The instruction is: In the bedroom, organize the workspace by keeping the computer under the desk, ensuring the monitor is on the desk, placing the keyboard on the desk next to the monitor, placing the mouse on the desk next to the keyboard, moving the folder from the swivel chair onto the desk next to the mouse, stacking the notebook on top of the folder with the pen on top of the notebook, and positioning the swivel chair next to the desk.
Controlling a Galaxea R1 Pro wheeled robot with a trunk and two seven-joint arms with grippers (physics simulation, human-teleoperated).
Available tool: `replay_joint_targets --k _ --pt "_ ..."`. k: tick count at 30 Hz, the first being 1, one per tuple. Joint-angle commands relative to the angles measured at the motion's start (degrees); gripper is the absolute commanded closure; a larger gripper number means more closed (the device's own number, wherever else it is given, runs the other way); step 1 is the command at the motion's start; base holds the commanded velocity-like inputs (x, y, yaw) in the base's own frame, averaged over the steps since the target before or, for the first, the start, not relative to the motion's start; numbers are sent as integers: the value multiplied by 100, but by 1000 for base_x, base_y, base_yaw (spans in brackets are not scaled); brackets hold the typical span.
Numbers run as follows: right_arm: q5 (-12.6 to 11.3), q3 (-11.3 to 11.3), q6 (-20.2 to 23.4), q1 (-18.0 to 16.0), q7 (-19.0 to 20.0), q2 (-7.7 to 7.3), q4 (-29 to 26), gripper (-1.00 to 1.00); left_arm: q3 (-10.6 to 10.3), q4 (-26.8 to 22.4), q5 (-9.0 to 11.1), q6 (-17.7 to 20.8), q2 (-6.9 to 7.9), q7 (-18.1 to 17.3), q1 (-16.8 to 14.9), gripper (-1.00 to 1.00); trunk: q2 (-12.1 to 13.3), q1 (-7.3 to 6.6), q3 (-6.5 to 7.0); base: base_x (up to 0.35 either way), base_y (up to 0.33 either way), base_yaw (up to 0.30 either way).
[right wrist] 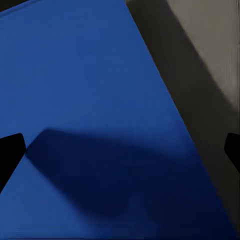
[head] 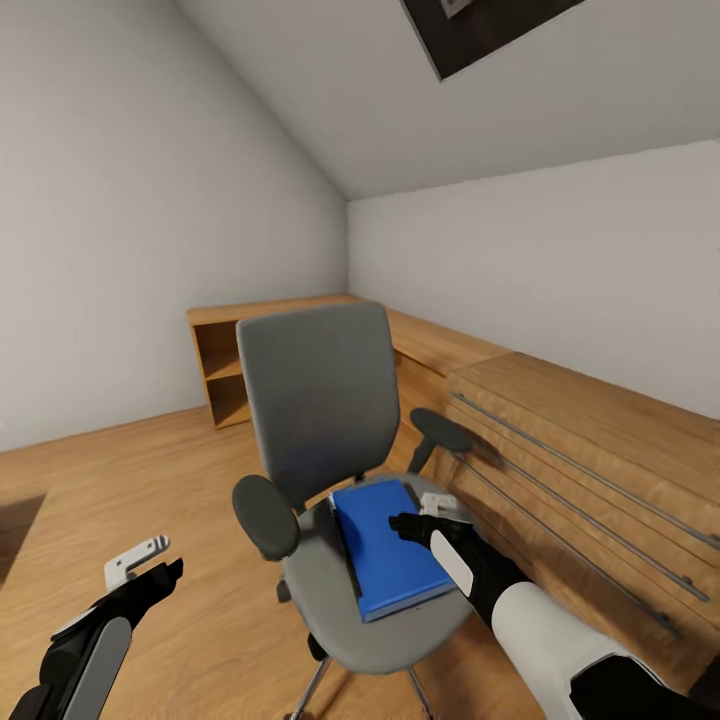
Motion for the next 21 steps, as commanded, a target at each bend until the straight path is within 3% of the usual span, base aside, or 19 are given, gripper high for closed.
replay_joint_targets --k 1,21 --pt "-82 60 18 1 -56 -5 43 -100 -1 -8 61 15 2 49 -3 -100 -2 -3 -7 -224 0 0" --pt "-75 60 7 1 -46 -6 43 -100 4 -7 61 10 11 48 -3 -100 -2 -3 -7 -120 0 0"
